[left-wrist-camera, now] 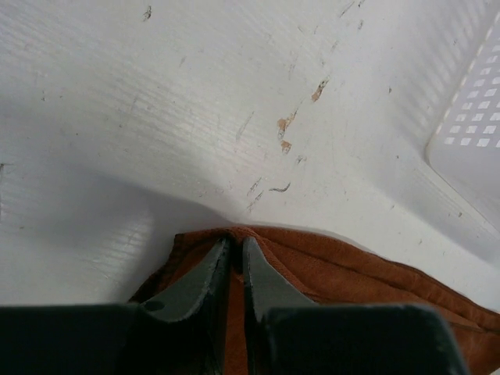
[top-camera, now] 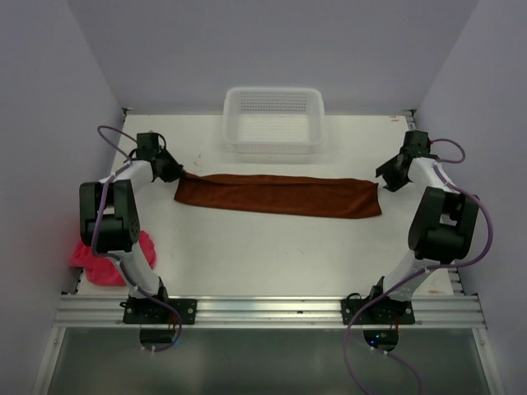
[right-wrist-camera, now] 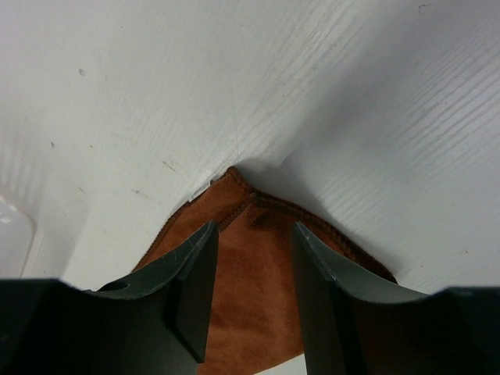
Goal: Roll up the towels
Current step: Fold the towel
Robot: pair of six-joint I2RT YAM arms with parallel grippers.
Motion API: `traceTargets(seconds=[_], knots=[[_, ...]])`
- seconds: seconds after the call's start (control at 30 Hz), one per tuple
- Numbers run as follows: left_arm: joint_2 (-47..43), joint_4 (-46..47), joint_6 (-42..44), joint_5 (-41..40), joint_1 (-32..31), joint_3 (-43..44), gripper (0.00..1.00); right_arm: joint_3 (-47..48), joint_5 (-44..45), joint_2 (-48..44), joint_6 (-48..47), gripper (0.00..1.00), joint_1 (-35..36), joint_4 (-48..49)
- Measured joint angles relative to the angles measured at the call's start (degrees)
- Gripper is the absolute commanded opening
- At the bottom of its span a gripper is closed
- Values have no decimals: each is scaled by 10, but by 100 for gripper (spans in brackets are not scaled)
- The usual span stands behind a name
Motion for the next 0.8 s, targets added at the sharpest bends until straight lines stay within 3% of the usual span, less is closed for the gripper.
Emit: traceTargets(seconds=[0.27,0.8], knots=[[17,-1,-4,9,0,10,4,0,0,4,0,45,0,2],[52,2,-61,54,9,43,0,0,-1,16,0,45,0,4]])
